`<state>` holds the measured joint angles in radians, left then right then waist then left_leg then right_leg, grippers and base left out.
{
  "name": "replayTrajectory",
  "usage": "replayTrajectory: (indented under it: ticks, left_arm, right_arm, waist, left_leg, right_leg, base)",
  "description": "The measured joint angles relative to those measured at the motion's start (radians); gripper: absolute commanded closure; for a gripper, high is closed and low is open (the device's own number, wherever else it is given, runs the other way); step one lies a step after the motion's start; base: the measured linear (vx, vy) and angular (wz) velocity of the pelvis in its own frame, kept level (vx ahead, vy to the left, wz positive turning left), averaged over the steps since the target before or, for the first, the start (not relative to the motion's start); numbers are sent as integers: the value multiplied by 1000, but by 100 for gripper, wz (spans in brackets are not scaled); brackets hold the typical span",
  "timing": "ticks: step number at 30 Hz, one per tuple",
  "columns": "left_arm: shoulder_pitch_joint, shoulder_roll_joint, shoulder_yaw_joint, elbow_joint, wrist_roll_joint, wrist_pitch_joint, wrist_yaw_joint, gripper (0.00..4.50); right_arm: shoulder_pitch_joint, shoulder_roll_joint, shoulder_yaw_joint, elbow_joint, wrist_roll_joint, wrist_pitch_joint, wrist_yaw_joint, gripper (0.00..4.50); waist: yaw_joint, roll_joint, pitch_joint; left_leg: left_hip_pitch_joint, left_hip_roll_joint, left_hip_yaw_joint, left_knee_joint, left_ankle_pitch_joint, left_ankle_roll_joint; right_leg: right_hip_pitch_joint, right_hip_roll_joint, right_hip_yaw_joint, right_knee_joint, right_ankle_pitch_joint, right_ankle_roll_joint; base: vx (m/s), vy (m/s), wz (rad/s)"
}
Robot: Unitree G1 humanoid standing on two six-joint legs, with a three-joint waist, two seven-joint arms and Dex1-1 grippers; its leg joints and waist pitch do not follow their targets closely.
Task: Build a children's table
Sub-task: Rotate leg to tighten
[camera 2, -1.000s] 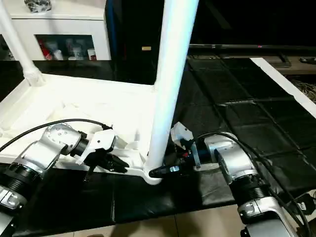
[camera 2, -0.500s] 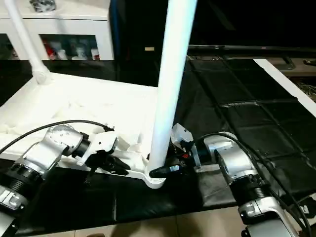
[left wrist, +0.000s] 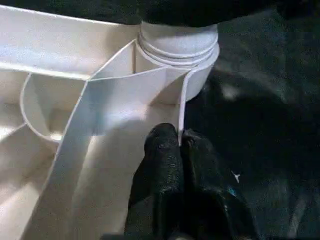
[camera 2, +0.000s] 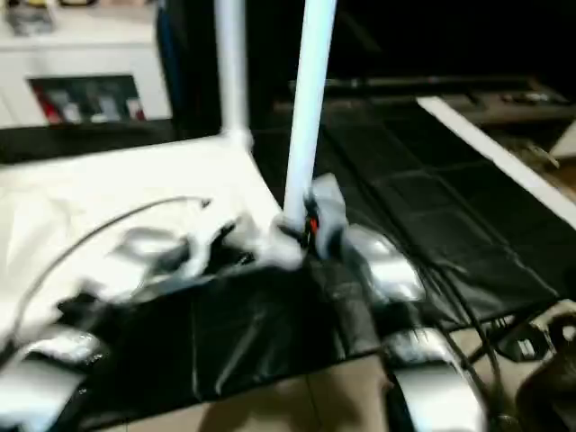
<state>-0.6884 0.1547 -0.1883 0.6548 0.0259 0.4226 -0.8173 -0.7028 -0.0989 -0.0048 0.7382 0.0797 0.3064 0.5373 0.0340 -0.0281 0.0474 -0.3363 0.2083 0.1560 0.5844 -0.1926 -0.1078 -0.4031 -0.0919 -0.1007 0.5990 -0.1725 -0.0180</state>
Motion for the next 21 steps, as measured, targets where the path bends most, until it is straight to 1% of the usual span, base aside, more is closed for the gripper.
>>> replayTrajectory:
  ticks: [2, 3, 4, 5, 8, 10, 11, 12, 16, 17, 19, 21]
  left_arm:
    - [-4, -19, 8, 0, -2, 11, 25, 450]
    - [-4, -22, 12, -2, -3, 15, 26, 450]
    - [-4, -23, 14, -5, -4, 18, 26, 450]
    - [-4, -23, 14, -6, -5, 22, 26, 450]
    - [-6, -21, 13, -12, -4, 27, 25, 450]
    - [-5, -4, 1, -22, 1, 22, 14, 450]
    - [-3, 5, -7, -27, 6, 13, 2, 450]
    - [2, 13, -13, -36, 8, 10, -10, 450]
    - [27, 58, -35, -72, 6, -17, -88, 450]
    - [29, 75, -48, -77, 7, -34, -117, 450]
    - [42, 115, -73, -90, 4, -72, -191, 450]
    - [48, 151, -86, -93, 1, -108, -253, 450]
  right_arm:
    - [-7, 4, -8, 12, 0, -12, -32, 243]
    - [-9, 4, -9, 15, 0, -16, -33, 212]
    - [-11, 4, -9, 18, 0, -22, -32, 195]
    - [-15, 6, -9, 22, 0, -26, -31, 195]
    - [-18, 9, -10, 23, 0, -32, -15, 162]
    - [-16, 8, -11, 22, 0, -36, 12, 135]
    - [-12, 4, -11, 18, 0, -38, 39, 125]
    - [-3, -2, -9, 8, 1, -39, 66, 125]
    - [45, -52, 21, -53, 14, -45, 218, 79]
    - [58, -77, 41, -71, 18, -46, 269, 73]
    - [99, -146, 79, -113, 44, -57, 405, 64]
    - [122, -180, 93, -132, 51, -73, 495, 38]
  waist:
    - [0, -1, 0]
    - [0, -1, -1]
    - [1, -1, -1]
    - [2, -1, -1]
    - [5, 0, -1]
    - [2, 0, -1]
    - [2, 0, -1]
    - [2, 0, -1]
    - [8, 0, -1]
    - [10, 0, -1]
    - [21, -1, -1]
    - [27, -1, 0]
  left_leg:
    - [-2, 0, -1, 0, -1, 1]
    - [-2, 0, 0, 0, -2, 3]
    - [-3, 0, 0, -1, -3, 4]
    - [-2, 0, 0, -3, -3, 4]
    - [-2, 0, 1, -8, -3, 4]
    - [-2, 0, 1, -9, -3, 4]
    - [-2, 0, 1, -9, -3, 4]
    - [-2, 1, 1, -9, -3, 4]
    - [-2, 1, 2, -9, -3, 4]
    - [-2, 0, 2, -9, -3, 4]
    - [-2, 1, 2, -10, -3, 4]
    - [-3, 1, 2, -10, -3, 4]
  right_leg:
    - [0, 0, 1, 0, 2, -1]
    - [0, 0, 2, 0, 5, -2]
    - [0, 0, 2, 0, 7, -3]
    - [-1, 0, 2, 1, 7, -3]
    - [-2, 1, 2, 0, 7, -6]
    - [-2, 1, 2, 0, 7, -6]
    - [-2, 1, 2, 0, 7, -6]
    - [-2, 1, 2, 0, 7, -6]
    - [-2, 1, 2, 0, 7, -6]
    - [-2, 1, 2, 0, 7, -6]
    - [-2, 1, 2, -2, 7, -6]
    - [-2, 1, 2, -2, 7, -6]
  base:
    - [0, 0, 0]
    - [51, -4, 7]
    - [56, -7, 4]
    - [56, -7, 4]
    - [0, 0, 0]
    - [0, 0, 0]
    - [0, 0, 0]
    - [0, 0, 0]
    - [0, 0, 0]
    - [0, 0, 0]
    - [0, 0, 0]
    - [0, 0, 0]
